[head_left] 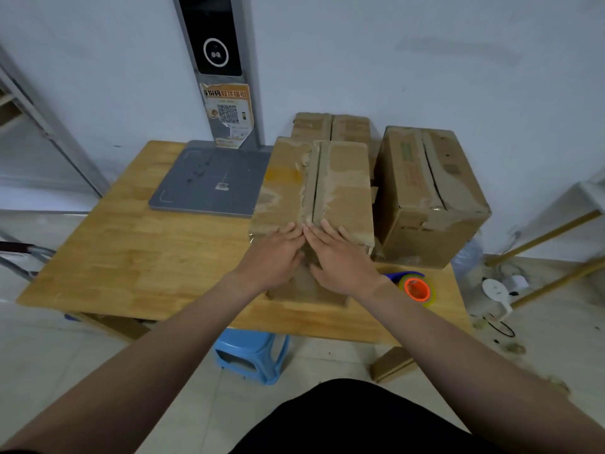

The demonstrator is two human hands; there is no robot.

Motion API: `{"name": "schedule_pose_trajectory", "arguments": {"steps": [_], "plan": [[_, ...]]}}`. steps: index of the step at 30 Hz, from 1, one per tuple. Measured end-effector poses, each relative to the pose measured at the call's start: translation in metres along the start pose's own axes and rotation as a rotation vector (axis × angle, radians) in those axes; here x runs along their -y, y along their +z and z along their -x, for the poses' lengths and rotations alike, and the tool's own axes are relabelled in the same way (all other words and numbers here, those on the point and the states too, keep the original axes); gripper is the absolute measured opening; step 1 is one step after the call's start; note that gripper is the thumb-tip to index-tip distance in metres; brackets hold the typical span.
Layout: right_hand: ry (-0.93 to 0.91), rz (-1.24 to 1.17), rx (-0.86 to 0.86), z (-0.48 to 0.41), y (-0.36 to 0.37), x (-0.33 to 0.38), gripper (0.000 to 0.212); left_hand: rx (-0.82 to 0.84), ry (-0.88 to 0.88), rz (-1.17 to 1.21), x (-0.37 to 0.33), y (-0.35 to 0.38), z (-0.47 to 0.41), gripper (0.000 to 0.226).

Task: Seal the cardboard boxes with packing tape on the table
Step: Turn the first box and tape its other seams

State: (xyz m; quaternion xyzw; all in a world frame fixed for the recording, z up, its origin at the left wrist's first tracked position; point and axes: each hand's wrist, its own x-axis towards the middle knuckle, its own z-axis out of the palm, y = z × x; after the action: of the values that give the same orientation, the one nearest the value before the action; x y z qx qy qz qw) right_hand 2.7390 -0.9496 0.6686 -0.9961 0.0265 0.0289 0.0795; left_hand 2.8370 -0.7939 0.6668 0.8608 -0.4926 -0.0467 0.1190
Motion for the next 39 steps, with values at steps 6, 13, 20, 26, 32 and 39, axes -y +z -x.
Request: {"name": "schedule_pose_trajectory", "arguments": {"steps": [6, 13, 20, 26, 32, 39], "plan": [[0.085, 0.073, -0.121, 0.007, 0.023, 0.001, 0.068, 0.046, 0.033, -0.006, 0.017, 0.010, 0.010, 0.062], [0.274, 0.087, -0.224, 0.022, 0.033, -0.002, 0.060, 0.057, -0.089, -0.162, 0.037, 0.010, 0.021, 0.072], [0.415, 0.046, -0.277, 0.046, 0.038, -0.025, 0.059, 0.067, -0.140, -0.151, 0.052, 0.006, 0.032, 0.075], [0.382, 0.040, -0.346, 0.033, 0.026, -0.013, 0.062, 0.073, -0.098, -0.215, 0.056, -0.002, 0.032, 0.066], [0.108, -0.141, -0.170, -0.004, 0.017, 0.021, 0.073, 0.049, 0.080, -0.062, 0.027, 0.002, 0.002, 0.057], [0.277, 0.060, -0.200, 0.013, 0.032, -0.001, 0.079, 0.093, -0.272, -0.121, 0.041, 0.002, 0.012, 0.084]]}}
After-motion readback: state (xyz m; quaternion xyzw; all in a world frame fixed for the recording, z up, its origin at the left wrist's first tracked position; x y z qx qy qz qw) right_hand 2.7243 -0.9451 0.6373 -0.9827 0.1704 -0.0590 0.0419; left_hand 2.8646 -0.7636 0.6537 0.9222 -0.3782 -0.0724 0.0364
